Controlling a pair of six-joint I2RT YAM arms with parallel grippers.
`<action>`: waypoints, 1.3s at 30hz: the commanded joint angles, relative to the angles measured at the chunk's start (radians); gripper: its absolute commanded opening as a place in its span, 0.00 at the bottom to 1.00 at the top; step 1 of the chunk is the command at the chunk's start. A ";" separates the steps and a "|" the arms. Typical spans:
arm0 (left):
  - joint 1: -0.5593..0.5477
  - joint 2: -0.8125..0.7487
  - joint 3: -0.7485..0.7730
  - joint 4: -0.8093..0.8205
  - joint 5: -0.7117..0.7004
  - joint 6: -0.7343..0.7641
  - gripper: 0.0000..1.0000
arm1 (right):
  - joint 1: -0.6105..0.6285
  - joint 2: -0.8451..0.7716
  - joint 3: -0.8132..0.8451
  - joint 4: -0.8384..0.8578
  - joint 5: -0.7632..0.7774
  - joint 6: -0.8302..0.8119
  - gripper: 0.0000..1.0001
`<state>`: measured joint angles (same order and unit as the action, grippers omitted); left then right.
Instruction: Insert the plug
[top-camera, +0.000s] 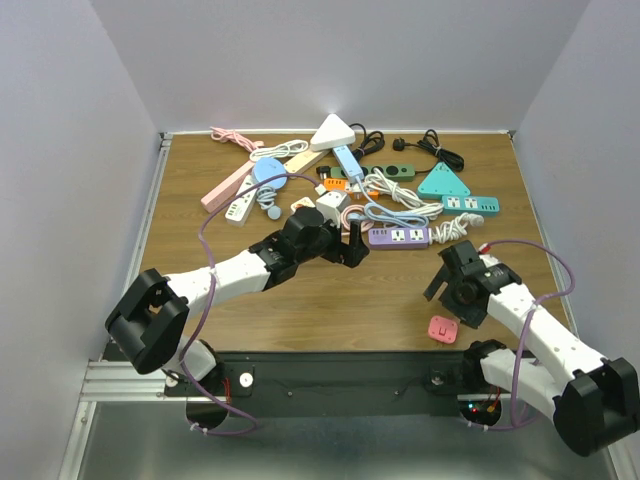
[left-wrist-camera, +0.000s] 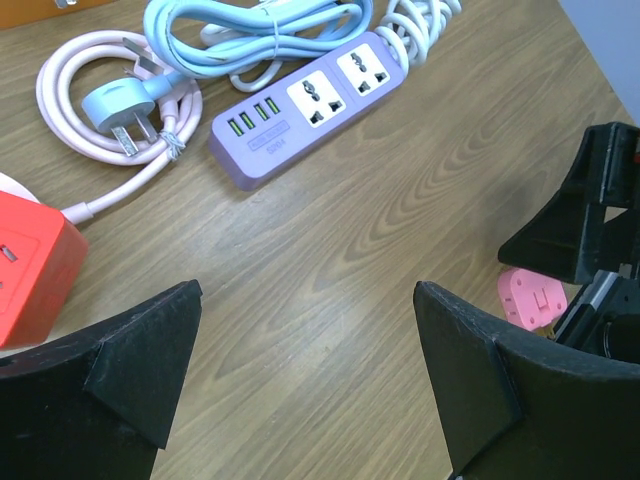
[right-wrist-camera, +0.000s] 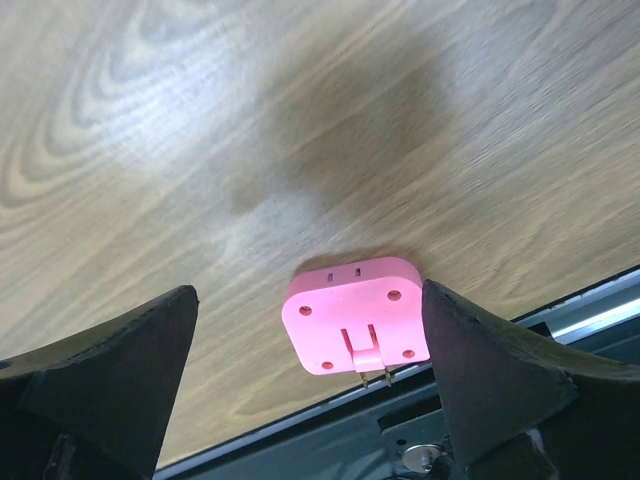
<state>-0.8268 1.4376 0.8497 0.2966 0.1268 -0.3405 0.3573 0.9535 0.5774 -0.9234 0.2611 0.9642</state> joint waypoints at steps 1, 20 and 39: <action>0.011 -0.032 0.011 0.050 0.028 0.020 0.99 | 0.008 -0.025 0.041 -0.051 0.075 0.033 0.97; 0.023 -0.065 0.009 0.047 0.048 0.024 0.99 | 0.052 0.090 0.049 -0.065 -0.022 0.033 0.99; 0.052 -0.141 -0.018 0.021 0.031 0.028 0.99 | 0.238 0.295 0.065 0.139 -0.051 0.129 0.99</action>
<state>-0.7834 1.3602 0.8425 0.2970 0.1600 -0.3294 0.5274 1.1946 0.6060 -0.9104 0.2192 1.0210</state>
